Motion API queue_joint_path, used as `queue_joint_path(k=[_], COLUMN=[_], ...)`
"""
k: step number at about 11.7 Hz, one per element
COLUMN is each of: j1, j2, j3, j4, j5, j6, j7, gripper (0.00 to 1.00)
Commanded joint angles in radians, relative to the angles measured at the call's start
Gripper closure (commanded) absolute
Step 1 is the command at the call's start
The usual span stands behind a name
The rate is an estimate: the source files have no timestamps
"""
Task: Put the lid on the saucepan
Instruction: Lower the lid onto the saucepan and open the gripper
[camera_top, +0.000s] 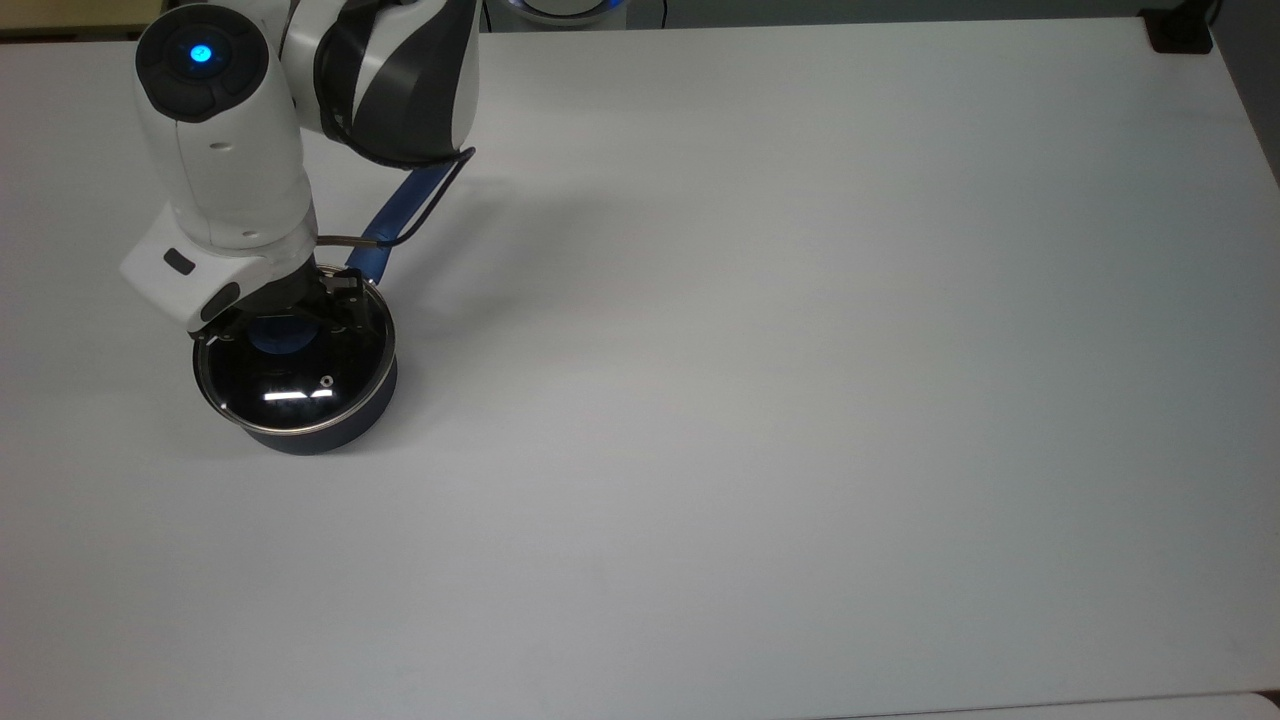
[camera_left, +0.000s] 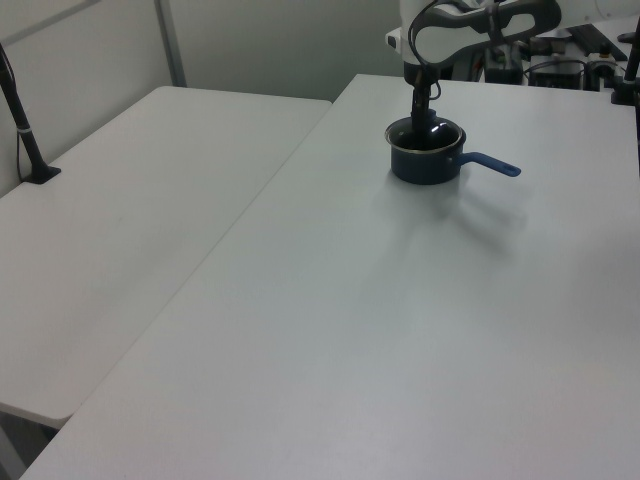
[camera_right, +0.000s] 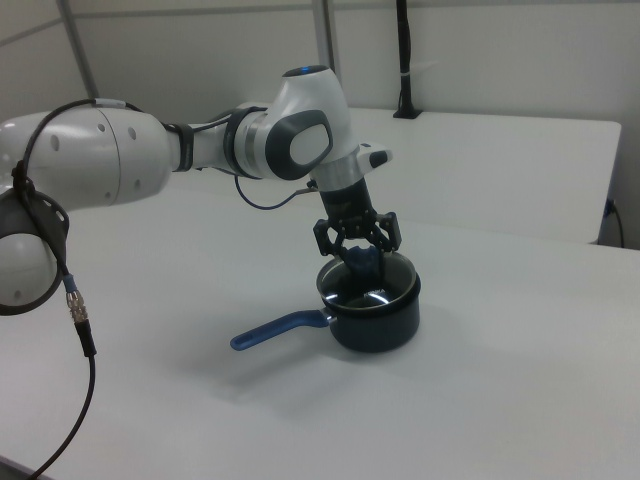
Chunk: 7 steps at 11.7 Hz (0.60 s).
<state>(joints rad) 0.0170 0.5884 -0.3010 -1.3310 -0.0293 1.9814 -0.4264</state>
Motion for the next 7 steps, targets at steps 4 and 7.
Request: queue_joint_path(k=[4, 7], j1=[0.001, 0.001], j2=[0.008, -0.024], j3=[-0.026, -0.026], j4=[-0.005, -0.023], j5=[-0.020, -0.020], j6=[-0.019, -0.022], j7=[-0.023, -0.023], gripper=[0.19, 0.00])
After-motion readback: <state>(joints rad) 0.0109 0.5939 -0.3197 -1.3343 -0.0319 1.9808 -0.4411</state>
